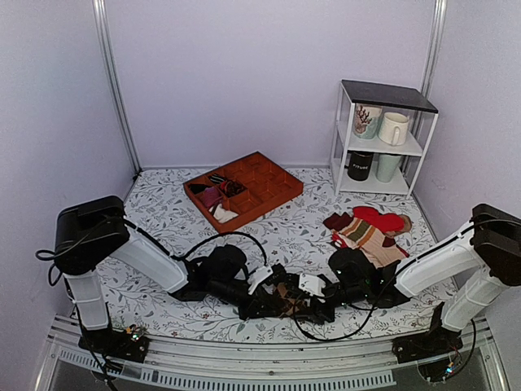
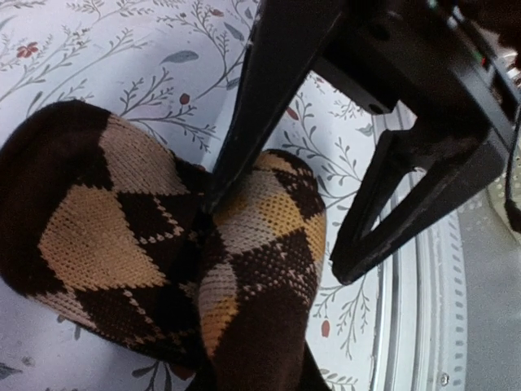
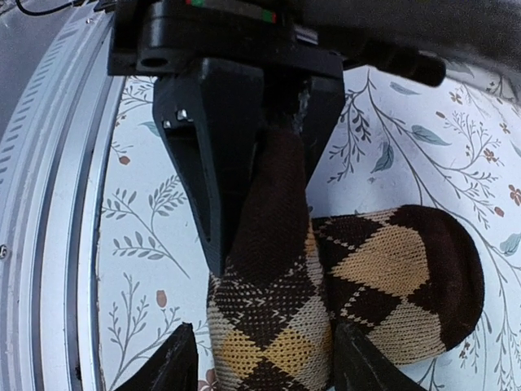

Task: Roll the socks
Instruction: Roll a pair of socks at the center of the board.

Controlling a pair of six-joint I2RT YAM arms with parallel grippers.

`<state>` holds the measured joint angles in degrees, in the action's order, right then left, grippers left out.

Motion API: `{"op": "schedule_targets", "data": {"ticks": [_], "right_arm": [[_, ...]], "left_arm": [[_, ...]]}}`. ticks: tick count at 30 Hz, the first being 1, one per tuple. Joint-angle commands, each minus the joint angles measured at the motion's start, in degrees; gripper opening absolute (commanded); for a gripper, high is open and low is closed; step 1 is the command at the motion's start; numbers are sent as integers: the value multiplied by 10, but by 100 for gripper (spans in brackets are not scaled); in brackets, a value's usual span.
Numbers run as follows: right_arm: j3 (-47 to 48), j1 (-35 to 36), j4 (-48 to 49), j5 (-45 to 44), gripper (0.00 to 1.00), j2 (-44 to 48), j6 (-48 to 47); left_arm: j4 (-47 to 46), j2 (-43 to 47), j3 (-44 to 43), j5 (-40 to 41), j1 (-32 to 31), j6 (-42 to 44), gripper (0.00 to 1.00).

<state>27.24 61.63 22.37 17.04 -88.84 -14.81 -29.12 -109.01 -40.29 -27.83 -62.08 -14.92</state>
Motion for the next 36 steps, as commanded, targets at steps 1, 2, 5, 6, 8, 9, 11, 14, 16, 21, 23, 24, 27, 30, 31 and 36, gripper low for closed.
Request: {"op": "schedule_targets", "data": {"ticks": [1, 2, 5, 6, 8, 9, 11, 14, 16, 21, 23, 24, 27, 30, 31, 36], "right_arm": [[8, 4, 4, -10, 52, -25, 9], [13, 5, 0, -6, 44, -30, 10], [32, 5, -27, -6, 32, -51, 22], [33, 4, -30, -6, 28, -57, 28], [33, 4, -32, 5, 22, -61, 48], [33, 4, -34, 17, 20, -62, 63], [34, 2, -40, 48, 18, -64, 89], [33, -1, -51, 80, 17, -77, 133], [35, -7, -62, 101, 17, -88, 163], [33, -31, -65, 186, 18, -114, 234], [32, -47, -65, 218, 18, -130, 258], [30, -53, -65, 223, 18, -139, 271], [33, -60, -64, 245, 18, -165, 290], [38, -62, -68, 251, 18, -185, 306], [39, -62, -70, 252, 18, -189, 310], [36, -63, -72, 251, 18, -189, 310]], "left_arm": [[169, -60, 29, 30, 2, 4, 0], [169, -62, 27, 29, 2, 4, 0], [165, -63, 27, 29, 3, 5, 0], [164, -63, 25, 30, 4, 6, 0], [161, -60, 22, 44, 4, 7, 2], [155, -54, 24, 51, 4, 7, 11], [139, -25, 30, 70, 4, 12, 38], [96, 43, 55, 126, -1, 31, 86], [36, 98, 93, 180, -7, 55, 99], [-98, 171, 151, 218, -36, 156, 99], [-165, 171, 174, 218, -54, 200, 99], [-195, 168, 185, 213, -61, 212, 99], [-283, 150, 205, 188, -72, 233, 93], [-317, 128, 204, 159, -79, 249, 86], [-314, 122, 199, 154, -80, 252, 85], [-296, 90, 186, 165, -81, 252, 85]]}}
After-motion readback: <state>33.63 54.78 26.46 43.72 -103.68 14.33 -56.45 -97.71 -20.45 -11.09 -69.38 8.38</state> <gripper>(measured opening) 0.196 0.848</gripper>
